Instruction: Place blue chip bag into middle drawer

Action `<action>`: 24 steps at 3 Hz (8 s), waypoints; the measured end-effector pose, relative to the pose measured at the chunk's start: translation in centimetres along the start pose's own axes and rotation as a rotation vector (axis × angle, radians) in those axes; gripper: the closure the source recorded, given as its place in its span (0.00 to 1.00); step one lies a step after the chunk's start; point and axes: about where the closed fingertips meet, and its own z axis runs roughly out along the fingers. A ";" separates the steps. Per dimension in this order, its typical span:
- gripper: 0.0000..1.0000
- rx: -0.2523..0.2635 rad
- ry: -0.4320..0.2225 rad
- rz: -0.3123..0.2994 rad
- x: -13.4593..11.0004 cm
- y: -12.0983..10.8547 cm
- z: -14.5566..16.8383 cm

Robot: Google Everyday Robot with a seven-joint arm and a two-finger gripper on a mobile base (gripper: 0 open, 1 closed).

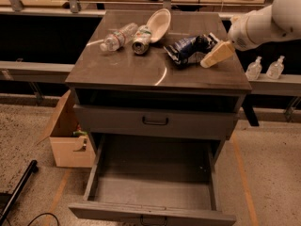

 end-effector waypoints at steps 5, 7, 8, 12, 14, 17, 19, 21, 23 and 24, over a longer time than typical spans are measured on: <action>1.00 -0.141 -0.086 -0.044 0.3 3.7 -3.1; 1.00 -0.266 -0.094 -0.116 -1.1 10.2 -12.0; 1.00 -0.279 -0.094 -0.123 -1.2 10.7 -12.3; 1.00 -0.426 -0.166 -0.106 2.9 24.8 -14.5; 1.00 -0.479 -0.150 -0.159 8.0 33.5 -9.4; 1.00 -0.411 -0.096 -0.164 11.1 35.3 -3.3; 1.00 -0.268 -0.133 -0.129 15.8 32.4 2.9; 1.00 -0.290 -0.187 -0.055 19.0 35.3 8.9; 0.99 -0.284 -0.163 -0.063 22.0 38.2 14.6; 0.79 -0.311 -0.164 -0.063 22.3 39.5 16.9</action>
Offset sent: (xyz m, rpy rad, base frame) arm 0.0576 0.0174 -0.0234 0.0716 -0.0428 0.0493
